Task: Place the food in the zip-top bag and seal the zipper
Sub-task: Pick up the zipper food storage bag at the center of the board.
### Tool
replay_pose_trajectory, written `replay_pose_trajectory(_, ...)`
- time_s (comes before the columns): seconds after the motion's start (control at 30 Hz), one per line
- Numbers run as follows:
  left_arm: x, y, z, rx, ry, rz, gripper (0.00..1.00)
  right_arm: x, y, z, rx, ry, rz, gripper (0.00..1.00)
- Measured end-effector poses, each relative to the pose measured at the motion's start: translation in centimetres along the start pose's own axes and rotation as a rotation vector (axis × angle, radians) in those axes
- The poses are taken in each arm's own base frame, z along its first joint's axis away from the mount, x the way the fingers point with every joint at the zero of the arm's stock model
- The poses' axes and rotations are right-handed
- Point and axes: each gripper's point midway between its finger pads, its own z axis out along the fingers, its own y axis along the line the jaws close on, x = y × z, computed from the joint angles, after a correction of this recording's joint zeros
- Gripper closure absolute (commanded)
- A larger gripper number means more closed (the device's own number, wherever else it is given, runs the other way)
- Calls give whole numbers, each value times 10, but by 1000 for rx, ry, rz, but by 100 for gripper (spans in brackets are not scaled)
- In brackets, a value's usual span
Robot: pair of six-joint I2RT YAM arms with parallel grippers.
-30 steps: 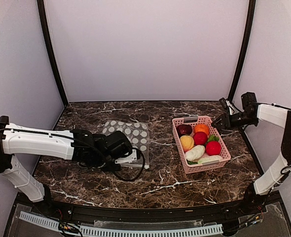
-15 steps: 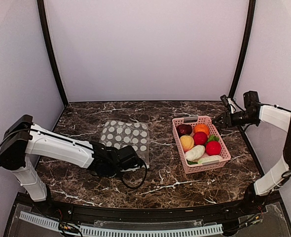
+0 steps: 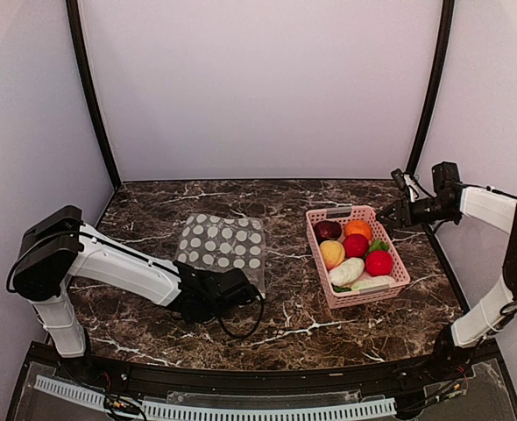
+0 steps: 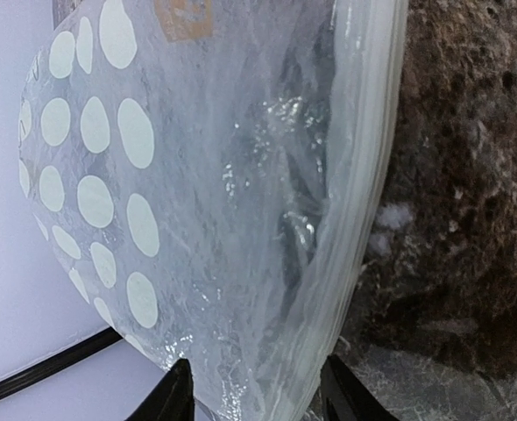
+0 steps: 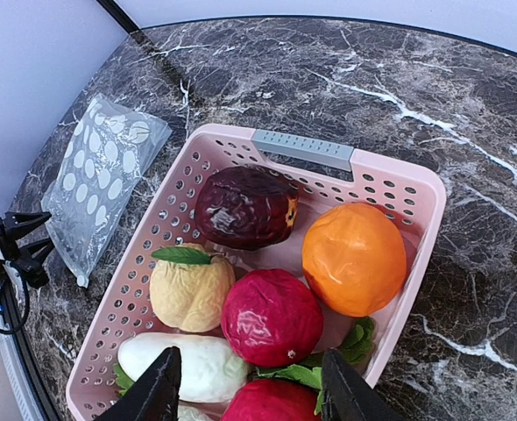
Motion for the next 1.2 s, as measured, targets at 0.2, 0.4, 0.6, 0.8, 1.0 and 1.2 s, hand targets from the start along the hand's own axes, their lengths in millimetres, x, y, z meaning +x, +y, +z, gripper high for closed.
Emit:
replay_pose_trajectory(0.2,-2,-3,11,-37,25,23,75,1,0,1,-6,3,4,48)
replay_pose_trajectory(0.4,-6,4,18,-113,40,37,99,1,2,1,-18,0,3,48)
replay_pose_trajectory(0.6,-15,26,13,-194,34,-6,99,1,2,1,-21,-1,-11,48)
replay_pose_trajectory(0.8,-31,73,-8,-170,-19,-189,99,-4,11,-5,-34,-24,-59,46)
replay_pose_trajectory(1.0,-32,167,-54,-130,-176,-562,99,-32,43,-32,-5,-114,-220,43)
replay_pose_trajectory(1.2,-2,205,-72,-105,-220,-743,99,-70,102,-31,-53,-156,-432,41)
